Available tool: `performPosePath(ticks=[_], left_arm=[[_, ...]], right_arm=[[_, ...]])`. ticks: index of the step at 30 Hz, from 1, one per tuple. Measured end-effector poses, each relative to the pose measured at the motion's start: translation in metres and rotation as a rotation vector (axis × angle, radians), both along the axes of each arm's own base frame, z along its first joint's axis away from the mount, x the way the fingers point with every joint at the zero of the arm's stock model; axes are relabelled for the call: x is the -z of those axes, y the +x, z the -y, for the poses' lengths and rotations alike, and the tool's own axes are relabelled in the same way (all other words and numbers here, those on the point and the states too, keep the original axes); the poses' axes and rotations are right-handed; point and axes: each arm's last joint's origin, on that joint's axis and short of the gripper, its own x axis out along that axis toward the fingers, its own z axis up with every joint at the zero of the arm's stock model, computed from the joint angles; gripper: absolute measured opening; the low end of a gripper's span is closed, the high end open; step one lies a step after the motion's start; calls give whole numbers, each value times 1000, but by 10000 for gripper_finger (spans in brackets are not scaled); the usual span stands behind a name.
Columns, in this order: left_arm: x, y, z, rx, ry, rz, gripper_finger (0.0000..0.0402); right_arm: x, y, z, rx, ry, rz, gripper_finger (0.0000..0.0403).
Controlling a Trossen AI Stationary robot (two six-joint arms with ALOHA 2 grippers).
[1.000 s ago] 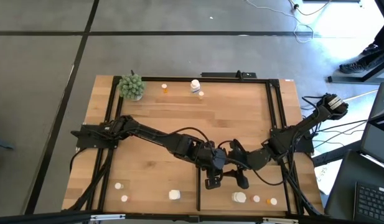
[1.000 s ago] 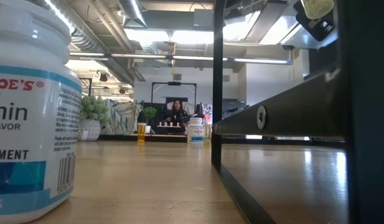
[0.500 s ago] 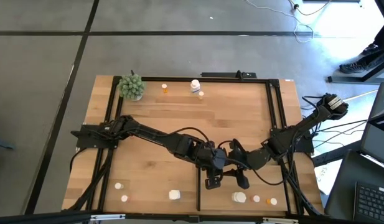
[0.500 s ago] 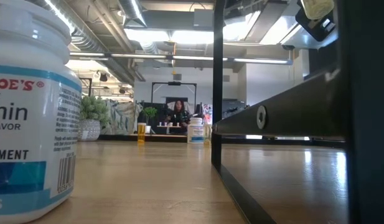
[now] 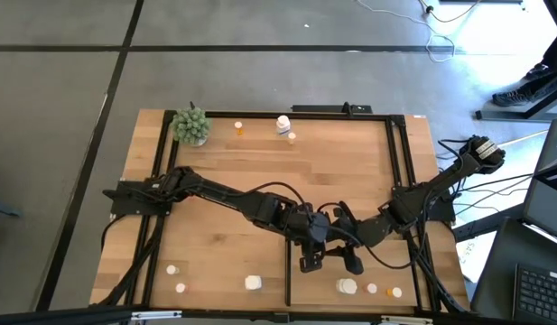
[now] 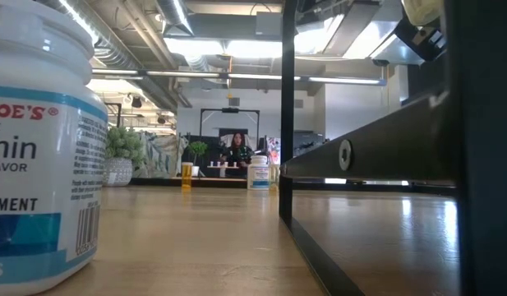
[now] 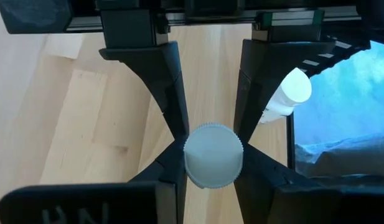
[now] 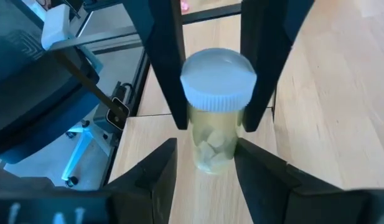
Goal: Pick and place medicine bottles onto shelf by color
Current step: Put the middle yellow pill bottle on the shelf
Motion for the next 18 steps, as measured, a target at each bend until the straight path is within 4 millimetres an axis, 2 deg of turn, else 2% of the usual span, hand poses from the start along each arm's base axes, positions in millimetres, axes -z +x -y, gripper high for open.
performPosePath(ticks=[18], left_arm=[[0, 0, 1, 0, -23, -6, 88]], right_arm=[[-3, 2, 0, 12, -17, 55, 161]])
